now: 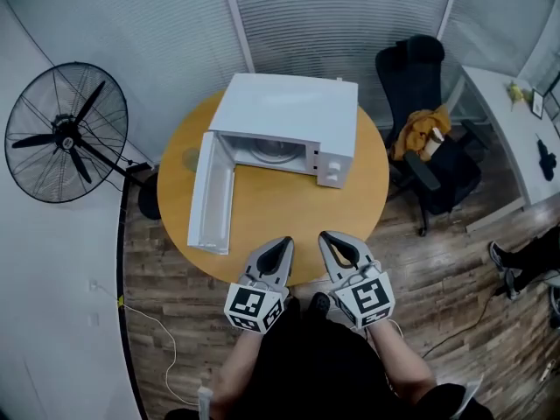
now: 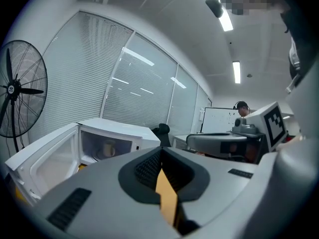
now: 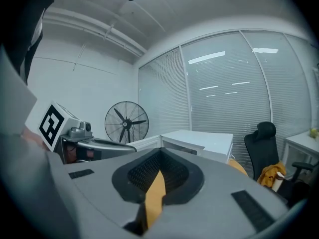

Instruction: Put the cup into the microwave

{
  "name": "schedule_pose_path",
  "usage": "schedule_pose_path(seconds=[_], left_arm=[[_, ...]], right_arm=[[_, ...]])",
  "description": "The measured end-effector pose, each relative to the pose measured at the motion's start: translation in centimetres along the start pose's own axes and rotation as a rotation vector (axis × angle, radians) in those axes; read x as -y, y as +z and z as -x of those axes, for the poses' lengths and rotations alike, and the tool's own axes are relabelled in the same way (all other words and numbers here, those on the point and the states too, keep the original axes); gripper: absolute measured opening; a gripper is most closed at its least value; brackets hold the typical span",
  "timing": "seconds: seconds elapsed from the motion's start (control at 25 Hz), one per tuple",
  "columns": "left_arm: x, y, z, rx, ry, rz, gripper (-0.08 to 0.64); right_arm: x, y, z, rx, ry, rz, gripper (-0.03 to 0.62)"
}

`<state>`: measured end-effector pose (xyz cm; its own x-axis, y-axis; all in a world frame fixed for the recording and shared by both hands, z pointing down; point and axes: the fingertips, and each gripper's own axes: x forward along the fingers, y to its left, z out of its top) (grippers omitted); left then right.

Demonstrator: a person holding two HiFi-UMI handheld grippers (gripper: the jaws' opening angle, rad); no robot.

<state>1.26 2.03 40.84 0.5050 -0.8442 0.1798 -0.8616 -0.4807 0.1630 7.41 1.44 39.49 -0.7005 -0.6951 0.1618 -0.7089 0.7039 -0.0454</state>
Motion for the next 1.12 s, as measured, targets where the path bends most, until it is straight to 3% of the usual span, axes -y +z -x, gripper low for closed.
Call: schedule_pose_path(seconds=[1.12], left_arm=[[0.1,0.3,0.2,0.007,-0.009,-0.009,-0.005]], right_arm=[[-0.4,-1.7,-0.3,-0.021,0.023,-0.067,0.008]])
